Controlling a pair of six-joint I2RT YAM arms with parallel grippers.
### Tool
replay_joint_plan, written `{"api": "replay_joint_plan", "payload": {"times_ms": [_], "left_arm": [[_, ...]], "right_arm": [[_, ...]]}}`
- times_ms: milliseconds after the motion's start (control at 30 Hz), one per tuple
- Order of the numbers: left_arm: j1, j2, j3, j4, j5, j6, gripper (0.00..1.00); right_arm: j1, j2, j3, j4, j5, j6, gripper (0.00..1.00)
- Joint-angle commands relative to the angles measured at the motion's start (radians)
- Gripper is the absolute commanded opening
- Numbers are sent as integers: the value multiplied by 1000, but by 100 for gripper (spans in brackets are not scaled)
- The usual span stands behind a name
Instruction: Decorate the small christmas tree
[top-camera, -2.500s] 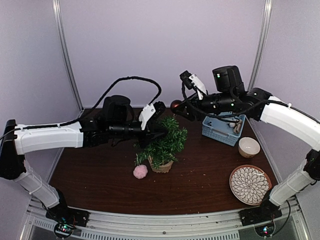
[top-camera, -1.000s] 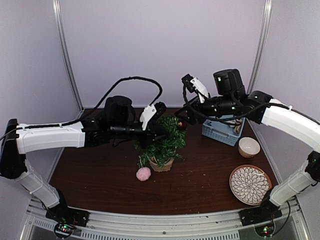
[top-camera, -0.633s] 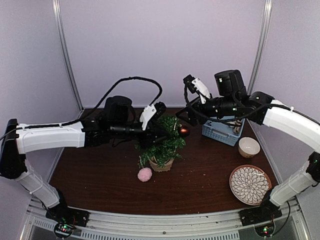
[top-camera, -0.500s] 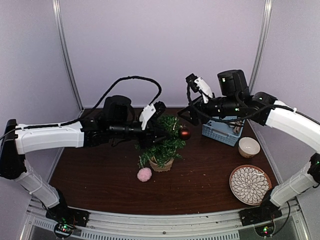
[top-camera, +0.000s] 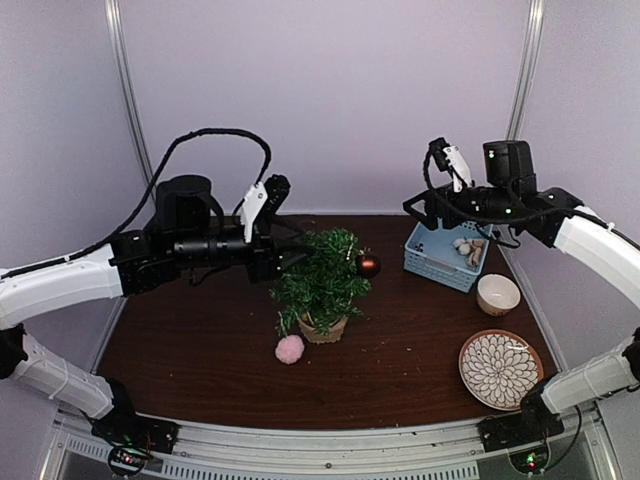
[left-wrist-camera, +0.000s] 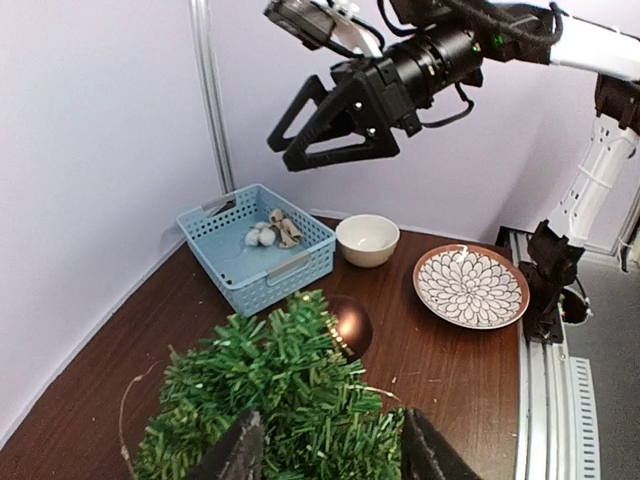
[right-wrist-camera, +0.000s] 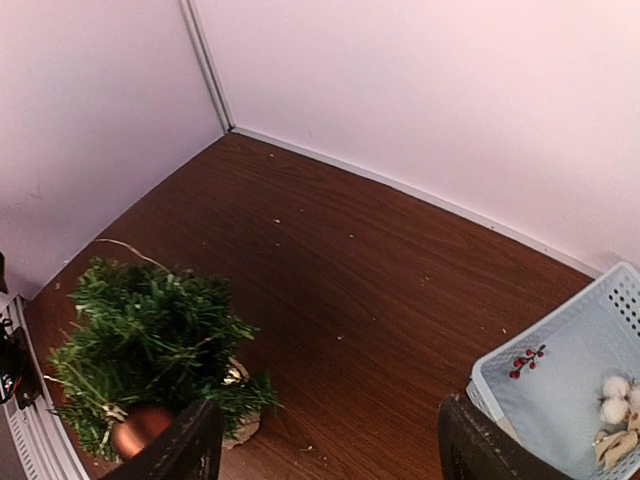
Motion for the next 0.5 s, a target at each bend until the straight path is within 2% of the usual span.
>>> {"api": "replay_joint_plan", "payload": {"times_ms": [0, 167, 467], "left_arm": [[87, -56, -79, 67, -20, -132, 48], [199, -80, -158, 105, -18, -245, 48], [224, -41, -190, 129, -74, -261, 49]], "right_arm": [[-96, 0, -44, -6, -23, 34, 76], [-223, 77, -59, -77, 107, 10, 73], [-369, 377, 45, -113, 356, -45, 66]]}}
